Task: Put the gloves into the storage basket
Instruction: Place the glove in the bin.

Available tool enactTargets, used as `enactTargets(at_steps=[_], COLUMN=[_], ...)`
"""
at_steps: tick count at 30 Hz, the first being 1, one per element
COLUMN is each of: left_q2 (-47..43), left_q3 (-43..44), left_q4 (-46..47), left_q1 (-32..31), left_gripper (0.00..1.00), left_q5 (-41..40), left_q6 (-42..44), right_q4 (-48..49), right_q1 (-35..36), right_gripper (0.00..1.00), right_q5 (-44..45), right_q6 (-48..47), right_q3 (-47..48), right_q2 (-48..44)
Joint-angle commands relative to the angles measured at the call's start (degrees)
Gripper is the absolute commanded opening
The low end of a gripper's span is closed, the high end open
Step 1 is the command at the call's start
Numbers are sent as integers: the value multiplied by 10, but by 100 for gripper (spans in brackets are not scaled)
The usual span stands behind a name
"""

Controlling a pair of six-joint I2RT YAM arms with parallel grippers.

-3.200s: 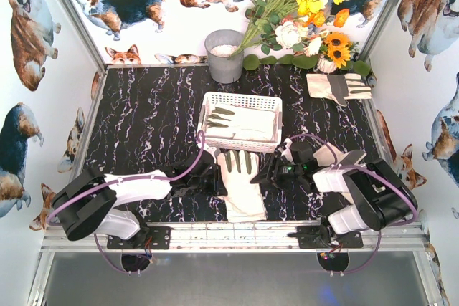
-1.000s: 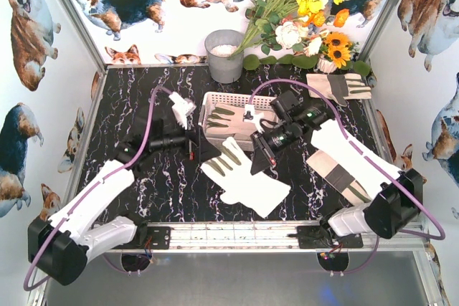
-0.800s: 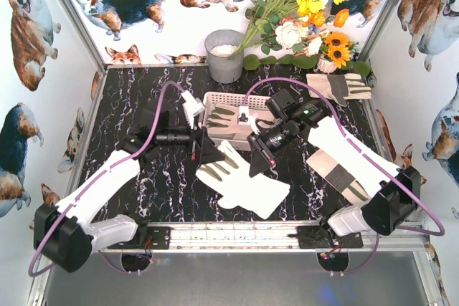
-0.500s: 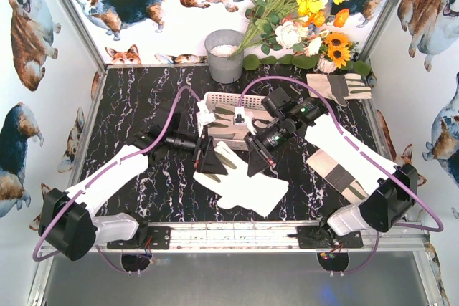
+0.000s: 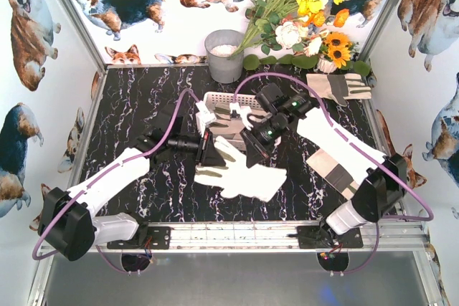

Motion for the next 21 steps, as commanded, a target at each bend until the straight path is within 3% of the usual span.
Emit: enactTargets(at_steps=[1,5,10,15,21], left_q2=[-9,33,110,162,217], left_q3=[-8,19,70,121,178], left_q4=[119,152,185,199,162], left_q1=[-3,-3,-3,-3,-2], left_gripper=[0,0,0,0,0], left_q5=[-121,-209,-229,-240,-259], left_q6=[-62,-84,-128,-156,-164], right_q4=[28,32,28,21,1], right_q1=[-5,-5,-10,-20,-44], right_gripper=[0,0,0,0,0], right_q5=[135,239,335,380,367], right_q6=[3,-23,-66,-122,-144], right_q3=[71,121,195,256,334], right_q2=[22,55,100,147,213])
